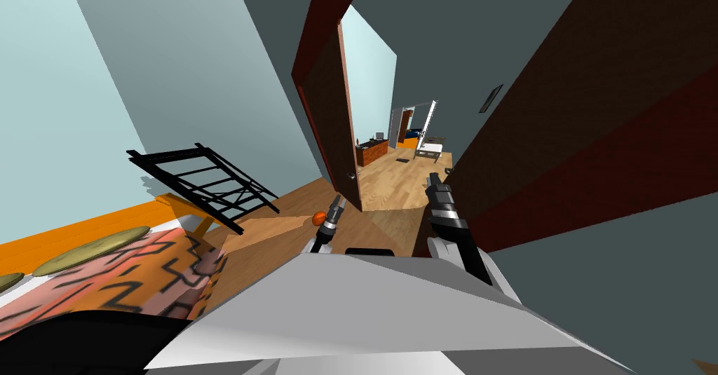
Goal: Push the door open
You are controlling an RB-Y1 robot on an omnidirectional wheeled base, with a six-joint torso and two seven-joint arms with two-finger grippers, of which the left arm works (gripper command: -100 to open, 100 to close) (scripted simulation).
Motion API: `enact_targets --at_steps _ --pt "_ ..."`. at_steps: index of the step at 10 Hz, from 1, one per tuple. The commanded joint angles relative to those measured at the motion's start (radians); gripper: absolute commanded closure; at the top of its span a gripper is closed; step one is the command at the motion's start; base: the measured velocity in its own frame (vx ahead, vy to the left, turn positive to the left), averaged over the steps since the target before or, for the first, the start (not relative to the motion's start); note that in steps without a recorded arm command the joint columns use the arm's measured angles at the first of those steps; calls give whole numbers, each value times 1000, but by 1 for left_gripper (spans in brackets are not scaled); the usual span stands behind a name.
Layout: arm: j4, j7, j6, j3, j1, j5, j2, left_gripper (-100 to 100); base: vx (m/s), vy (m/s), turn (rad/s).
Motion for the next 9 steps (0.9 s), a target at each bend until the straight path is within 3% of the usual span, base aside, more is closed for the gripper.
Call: enact_targets --at_steps 1,9 --pt "37 10 -16 -12 -8 -4 8 -100 136 19 -6" --pt "232 70 -84 -78 -61 -26 62 -100 163 44 -9"
